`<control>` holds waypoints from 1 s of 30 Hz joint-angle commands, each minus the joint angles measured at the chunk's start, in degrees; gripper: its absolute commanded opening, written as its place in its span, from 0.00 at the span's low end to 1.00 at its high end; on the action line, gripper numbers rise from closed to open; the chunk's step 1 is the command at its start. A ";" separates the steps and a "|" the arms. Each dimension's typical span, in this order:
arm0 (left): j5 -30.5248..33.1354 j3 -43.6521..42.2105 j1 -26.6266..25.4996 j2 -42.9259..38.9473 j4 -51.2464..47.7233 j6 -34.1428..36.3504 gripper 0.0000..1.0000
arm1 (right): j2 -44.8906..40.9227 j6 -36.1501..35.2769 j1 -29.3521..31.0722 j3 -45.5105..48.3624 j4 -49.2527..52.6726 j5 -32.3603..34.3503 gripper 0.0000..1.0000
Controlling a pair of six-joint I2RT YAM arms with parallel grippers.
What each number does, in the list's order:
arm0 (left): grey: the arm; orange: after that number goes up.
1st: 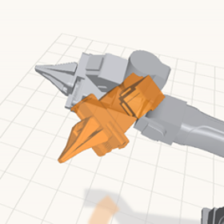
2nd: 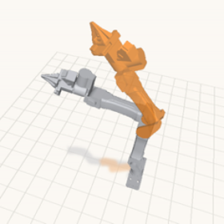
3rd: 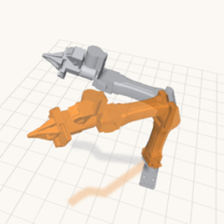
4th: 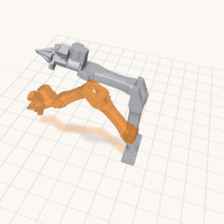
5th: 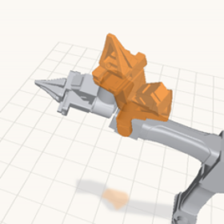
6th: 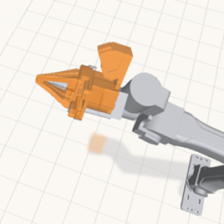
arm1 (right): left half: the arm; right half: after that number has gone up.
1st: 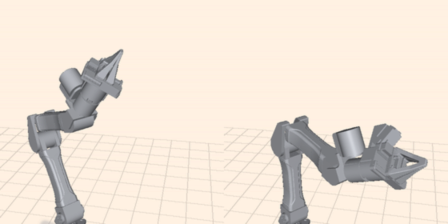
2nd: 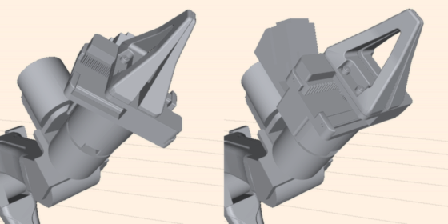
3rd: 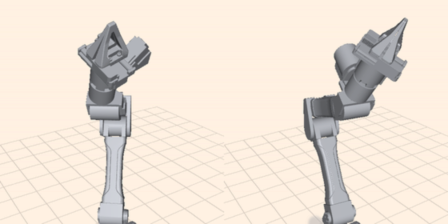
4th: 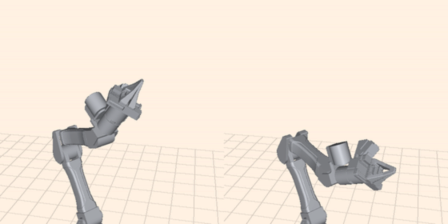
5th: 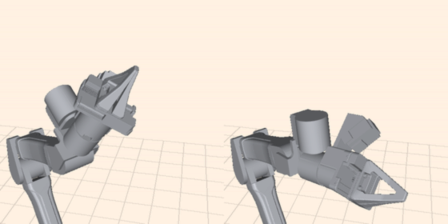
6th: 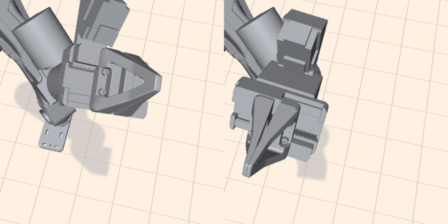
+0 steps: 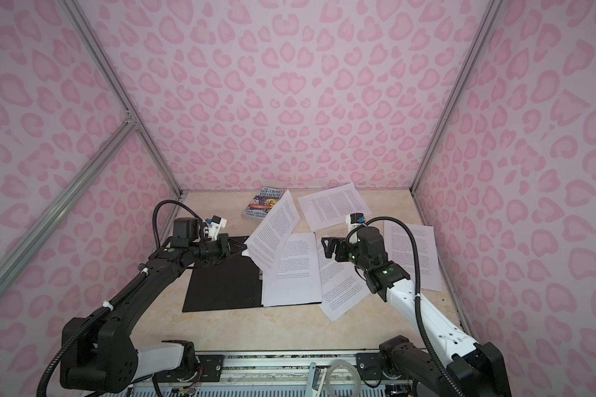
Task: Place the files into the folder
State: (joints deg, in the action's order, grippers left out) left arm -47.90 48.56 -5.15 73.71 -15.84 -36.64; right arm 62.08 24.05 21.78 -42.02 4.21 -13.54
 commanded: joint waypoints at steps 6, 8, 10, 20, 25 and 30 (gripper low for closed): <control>2.20 -4.57 2.80 -4.66 2.30 -0.26 0.04 | 4.54 -2.59 2.37 -1.52 0.33 -0.67 1.00; 5.41 -5.06 3.35 -5.86 -0.10 1.52 0.04 | 5.87 -2.61 2.81 -1.76 -0.08 -1.24 1.00; 5.67 -7.86 4.79 -7.57 1.92 -0.24 0.04 | 7.51 -2.61 3.33 -2.02 -0.10 -1.43 1.00; 7.81 -19.39 5.15 -13.76 10.01 -5.50 0.04 | 21.42 2.57 5.68 -3.14 -7.05 -9.75 0.99; 10.74 -22.61 5.08 -15.57 9.14 -5.10 0.03 | 27.72 3.48 9.04 -4.92 -10.11 -12.33 0.99; 15.13 -26.88 5.06 -14.84 10.30 -5.68 0.03 | 32.49 4.12 11.81 -6.92 -12.18 -15.22 0.98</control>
State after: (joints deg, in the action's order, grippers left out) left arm -35.94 22.92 -0.08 58.57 -7.42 -42.00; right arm 93.25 27.44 32.69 -48.34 -4.93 -26.35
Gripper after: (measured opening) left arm 0.050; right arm 0.983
